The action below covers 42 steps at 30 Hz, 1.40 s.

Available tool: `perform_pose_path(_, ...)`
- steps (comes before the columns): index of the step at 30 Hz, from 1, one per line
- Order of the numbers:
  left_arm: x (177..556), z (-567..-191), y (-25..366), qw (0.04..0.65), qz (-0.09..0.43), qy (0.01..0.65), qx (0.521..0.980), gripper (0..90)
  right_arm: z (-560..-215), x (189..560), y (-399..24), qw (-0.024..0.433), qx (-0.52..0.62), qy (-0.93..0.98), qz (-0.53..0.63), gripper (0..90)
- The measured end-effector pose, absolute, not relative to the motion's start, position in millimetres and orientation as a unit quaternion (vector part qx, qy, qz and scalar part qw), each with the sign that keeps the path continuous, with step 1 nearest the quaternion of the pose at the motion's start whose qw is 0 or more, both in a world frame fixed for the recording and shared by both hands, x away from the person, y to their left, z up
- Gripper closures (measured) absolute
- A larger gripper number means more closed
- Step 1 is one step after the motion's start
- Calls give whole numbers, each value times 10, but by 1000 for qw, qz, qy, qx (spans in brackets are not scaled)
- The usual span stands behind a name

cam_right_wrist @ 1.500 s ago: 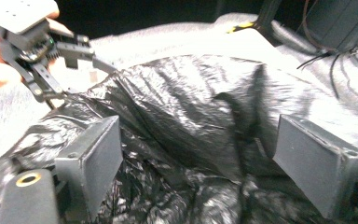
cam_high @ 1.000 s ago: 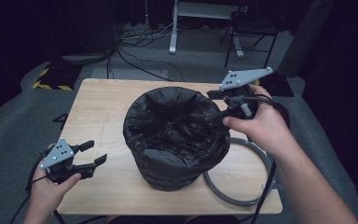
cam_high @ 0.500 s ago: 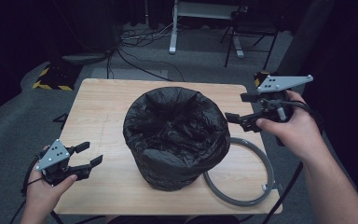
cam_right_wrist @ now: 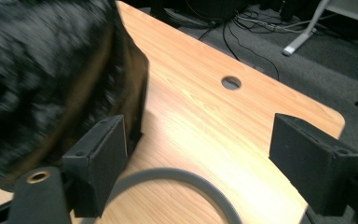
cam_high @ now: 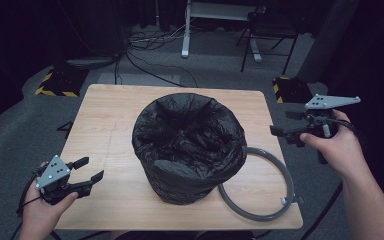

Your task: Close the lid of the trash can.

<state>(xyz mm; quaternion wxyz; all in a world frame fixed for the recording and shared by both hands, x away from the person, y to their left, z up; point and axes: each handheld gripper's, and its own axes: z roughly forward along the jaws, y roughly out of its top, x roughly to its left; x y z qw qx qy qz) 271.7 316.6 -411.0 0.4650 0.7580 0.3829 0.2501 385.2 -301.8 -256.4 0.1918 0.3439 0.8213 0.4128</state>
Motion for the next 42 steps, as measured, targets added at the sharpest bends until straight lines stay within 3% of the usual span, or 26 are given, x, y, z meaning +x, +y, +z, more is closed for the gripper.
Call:
perform_pose_path(16,2697,-4232,3234,464,252,392,753,316,-3179,4066,-3527,192,392,809,393,214)
perform_pose_path(42,2728,-4302,3236,463,245,394,755,313,-4072,4156,-3661,159,420,822,350,272)
